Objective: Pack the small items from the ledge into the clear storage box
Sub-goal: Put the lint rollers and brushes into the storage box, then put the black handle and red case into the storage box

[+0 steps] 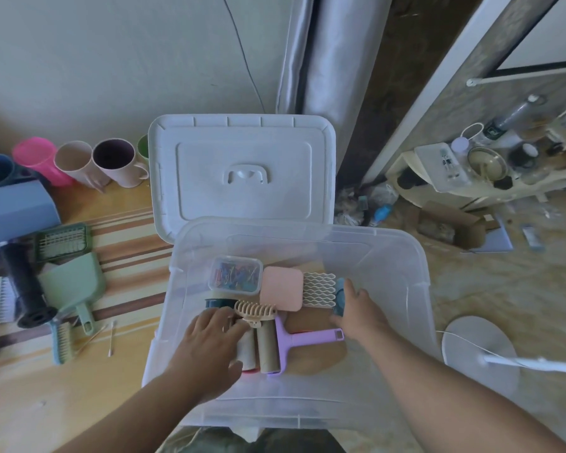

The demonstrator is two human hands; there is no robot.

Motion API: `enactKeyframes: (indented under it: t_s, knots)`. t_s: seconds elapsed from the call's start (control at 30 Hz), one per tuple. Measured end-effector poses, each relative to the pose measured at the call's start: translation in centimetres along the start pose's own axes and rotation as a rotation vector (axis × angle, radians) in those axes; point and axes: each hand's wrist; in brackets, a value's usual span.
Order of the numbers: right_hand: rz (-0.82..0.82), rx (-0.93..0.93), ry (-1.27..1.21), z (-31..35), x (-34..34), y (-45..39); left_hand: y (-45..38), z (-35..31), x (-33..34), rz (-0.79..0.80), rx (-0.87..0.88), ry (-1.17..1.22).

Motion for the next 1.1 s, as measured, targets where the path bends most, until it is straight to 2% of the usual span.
enactKeyframes:
  t_s: [0.23,0.33,0.4,0.5,0.6,0.7,0.83,0.9,1.1]
  knots:
    - [-0.036,-0.086,-0.004,2.6,1.3,0.0,2.2,1.6,-0.6,0.057,-0.099,0.082]
    - [-0.090,-0.102,0.107,5.1,0.6,0.3,3.0,1.5,-1.7,-0.022,-0.087,0.141]
    - [-0.184,-0.161,0.161,6.4,-0.4,0.9,3.3,2.3,-3.0,-0.123,-0.065,0.186]
    - [-0.344,-0.470,0.104,9.4,-1.4,2.3,4.2,5.2,-4.4,-0.348,-0.049,0.241]
    - [-0.454,-0.821,0.034,14.7,-1.0,4.7,5.8,9.8,-5.4,-0.483,-0.183,0.287]
    - [-0.525,-1.064,-0.066,22.6,0.4,8.3,8.0,15.8,-4.8,-0.546,-0.337,0.313]
    - [-0.503,-1.307,-0.185,33.1,4.3,12.8,11.3,24.2,-2.4,-0.483,-0.494,0.290]
    - [-0.464,-1.367,-0.211,37.8,7.1,14.3,13.4,28.3,-0.8,-0.408,-0.574,0.278]
    - [-0.213,-1.154,-0.048,48.9,16.8,13.7,19.2,39.2,3.4,-0.108,-0.710,0.221]
Point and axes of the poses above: each hand's wrist, its own y-axis away from the middle knuckle, its own x-axis out of the palm, z = x × y, and after that the axes turned 8 degrees about -y, right-handed
